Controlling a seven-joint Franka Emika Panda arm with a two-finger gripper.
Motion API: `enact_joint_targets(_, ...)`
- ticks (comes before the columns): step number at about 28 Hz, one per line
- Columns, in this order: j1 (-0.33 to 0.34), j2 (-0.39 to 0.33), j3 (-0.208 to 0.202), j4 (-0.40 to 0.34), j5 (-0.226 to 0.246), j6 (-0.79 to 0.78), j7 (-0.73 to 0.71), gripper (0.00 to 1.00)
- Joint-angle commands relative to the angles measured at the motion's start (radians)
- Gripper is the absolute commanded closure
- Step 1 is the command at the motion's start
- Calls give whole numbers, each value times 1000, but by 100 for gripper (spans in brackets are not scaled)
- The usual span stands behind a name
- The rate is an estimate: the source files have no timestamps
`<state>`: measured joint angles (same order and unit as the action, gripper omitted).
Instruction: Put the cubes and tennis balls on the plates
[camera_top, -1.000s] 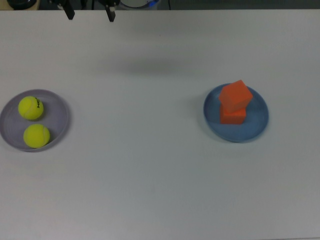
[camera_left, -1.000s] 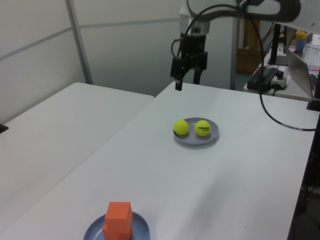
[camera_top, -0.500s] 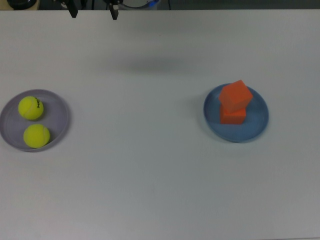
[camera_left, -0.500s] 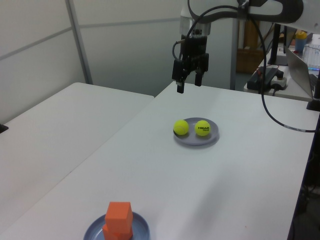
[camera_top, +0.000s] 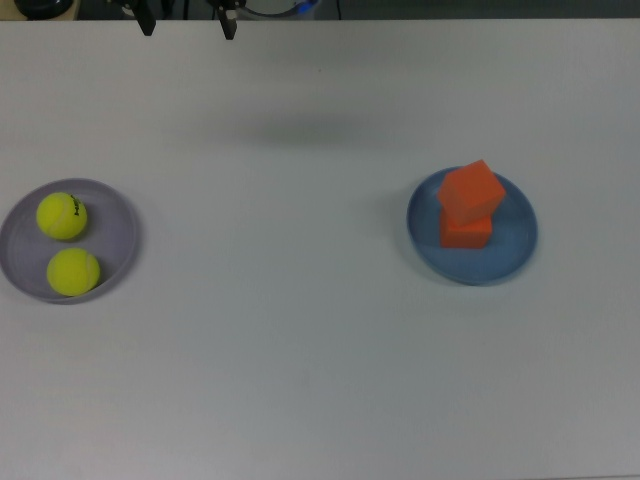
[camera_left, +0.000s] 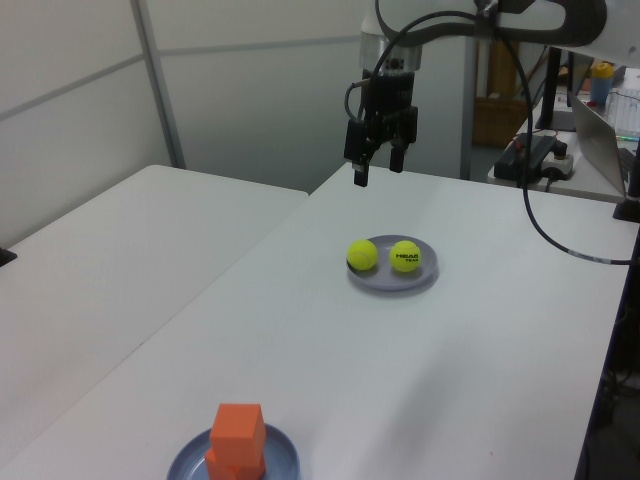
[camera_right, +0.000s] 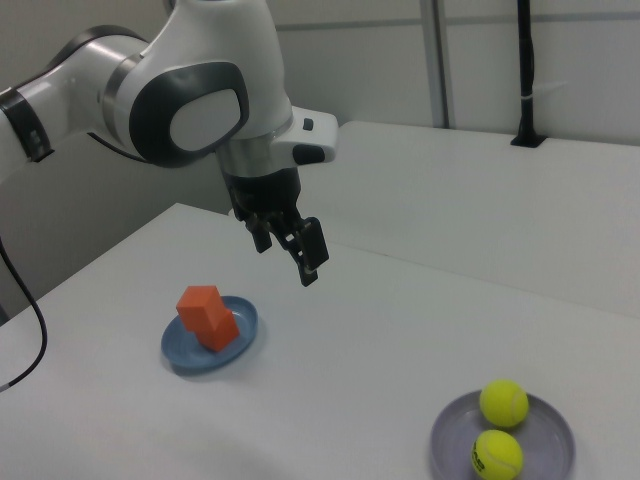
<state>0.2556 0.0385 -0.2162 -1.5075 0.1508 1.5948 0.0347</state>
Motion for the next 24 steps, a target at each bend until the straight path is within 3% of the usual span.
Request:
enact_joint_targets(1, -1, -16, 11, -20, -25, -3, 21, 0)
enact_joint_targets(24, -1, -17, 12, -37, -37, -3, 22, 0)
